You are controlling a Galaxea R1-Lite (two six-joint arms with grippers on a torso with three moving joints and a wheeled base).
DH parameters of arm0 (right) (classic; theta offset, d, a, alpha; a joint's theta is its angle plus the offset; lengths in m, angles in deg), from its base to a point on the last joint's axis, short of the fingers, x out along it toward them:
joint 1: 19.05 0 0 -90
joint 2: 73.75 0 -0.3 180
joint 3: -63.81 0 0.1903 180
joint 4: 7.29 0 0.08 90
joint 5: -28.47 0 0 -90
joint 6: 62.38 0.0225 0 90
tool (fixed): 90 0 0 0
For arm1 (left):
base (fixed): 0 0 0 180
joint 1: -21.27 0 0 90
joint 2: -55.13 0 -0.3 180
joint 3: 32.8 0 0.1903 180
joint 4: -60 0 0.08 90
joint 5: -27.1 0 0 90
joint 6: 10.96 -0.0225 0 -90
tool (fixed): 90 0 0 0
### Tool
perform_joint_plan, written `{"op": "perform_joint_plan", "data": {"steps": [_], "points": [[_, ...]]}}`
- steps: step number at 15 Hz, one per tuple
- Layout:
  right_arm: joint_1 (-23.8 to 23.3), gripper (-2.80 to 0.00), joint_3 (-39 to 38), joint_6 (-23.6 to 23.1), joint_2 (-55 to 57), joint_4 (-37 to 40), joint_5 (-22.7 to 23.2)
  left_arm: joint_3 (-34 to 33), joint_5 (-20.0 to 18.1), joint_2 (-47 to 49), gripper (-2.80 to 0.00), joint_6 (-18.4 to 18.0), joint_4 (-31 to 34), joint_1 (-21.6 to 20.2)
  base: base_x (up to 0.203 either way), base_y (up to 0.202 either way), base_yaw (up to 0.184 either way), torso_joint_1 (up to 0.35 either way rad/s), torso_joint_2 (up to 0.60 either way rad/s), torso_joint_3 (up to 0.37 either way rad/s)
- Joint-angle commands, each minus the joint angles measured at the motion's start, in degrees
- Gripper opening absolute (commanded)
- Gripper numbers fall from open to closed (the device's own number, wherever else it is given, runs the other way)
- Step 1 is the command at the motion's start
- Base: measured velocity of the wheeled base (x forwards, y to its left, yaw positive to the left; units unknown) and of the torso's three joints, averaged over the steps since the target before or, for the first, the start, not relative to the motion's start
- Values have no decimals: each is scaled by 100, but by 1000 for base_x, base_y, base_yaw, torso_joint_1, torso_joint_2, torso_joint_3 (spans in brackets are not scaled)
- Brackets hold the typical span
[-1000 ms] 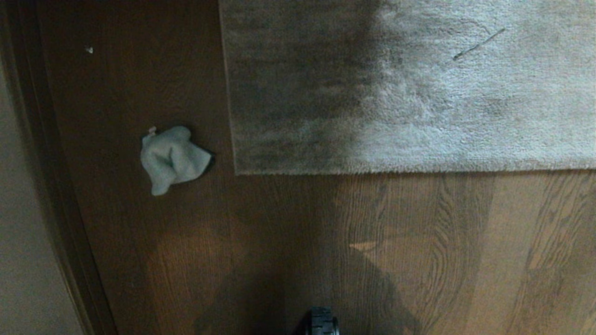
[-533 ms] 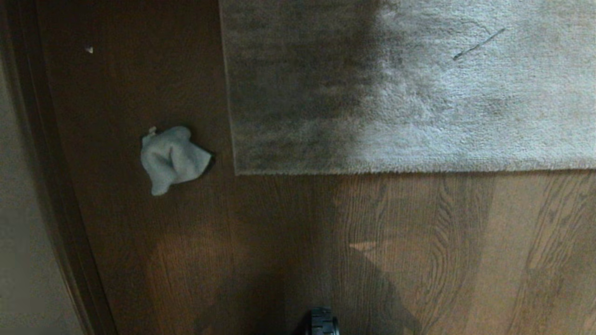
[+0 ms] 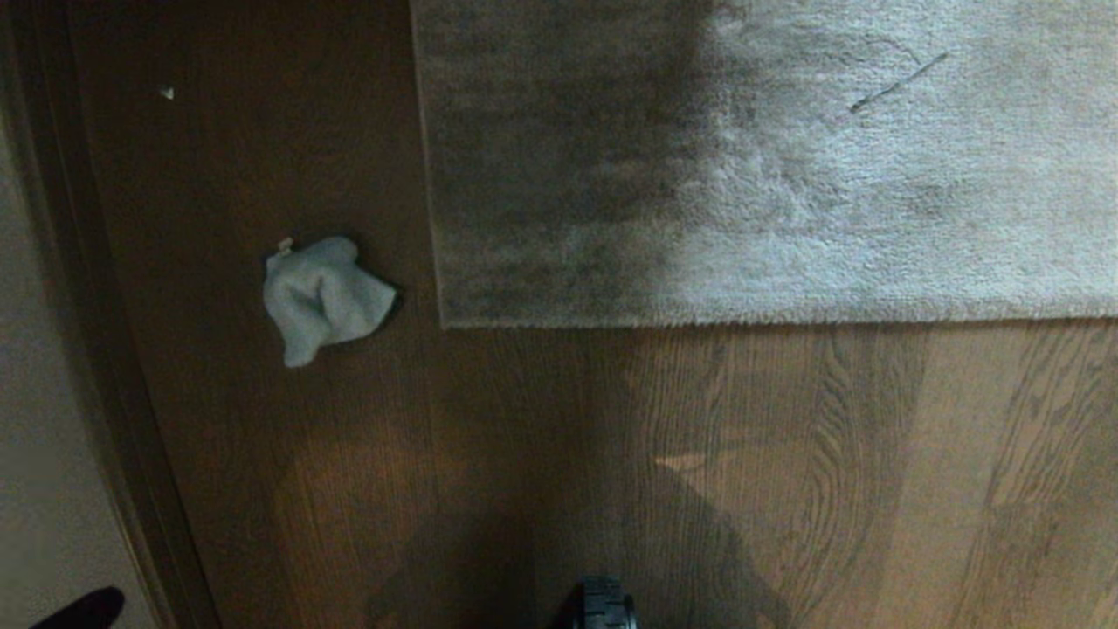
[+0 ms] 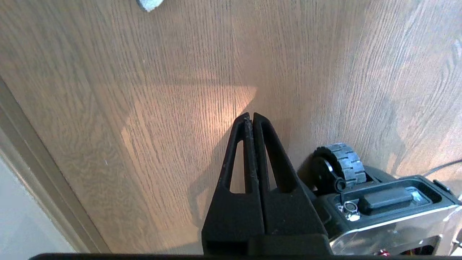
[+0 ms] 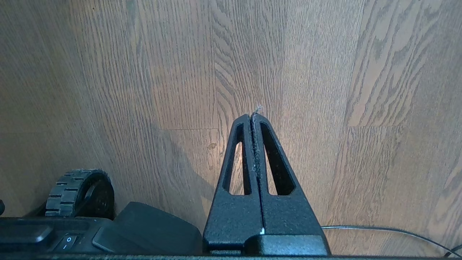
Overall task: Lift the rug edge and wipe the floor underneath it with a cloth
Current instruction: Pick up the rag
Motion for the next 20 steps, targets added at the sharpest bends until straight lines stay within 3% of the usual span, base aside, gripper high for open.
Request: {"op": "perform_joint_plan", "data": {"steps": [1,9,15,17,20], "points": [[2,-280,0,0,-2,-2,2,152,-25,623,-280,1,-156,8,0,0,0,0,0,0],[2,-280,0,0,-2,-2,2,514,-41,1627,-280,6,-430,14,0,0,0,0,0,0],[2,-280,0,0,-2,-2,2,556,-32,2977,-280,-1,-1630,44,0,0,0,0,0,0],[2,-280,0,0,-2,-2,2,497,-34,3252,0,-7,-1825,68,0,0,0,0,0,0],[2,-280,0,0,-2,-2,2,626,-22,3628,0,-7,-1846,184,0,0,0,0,0,0]]}}
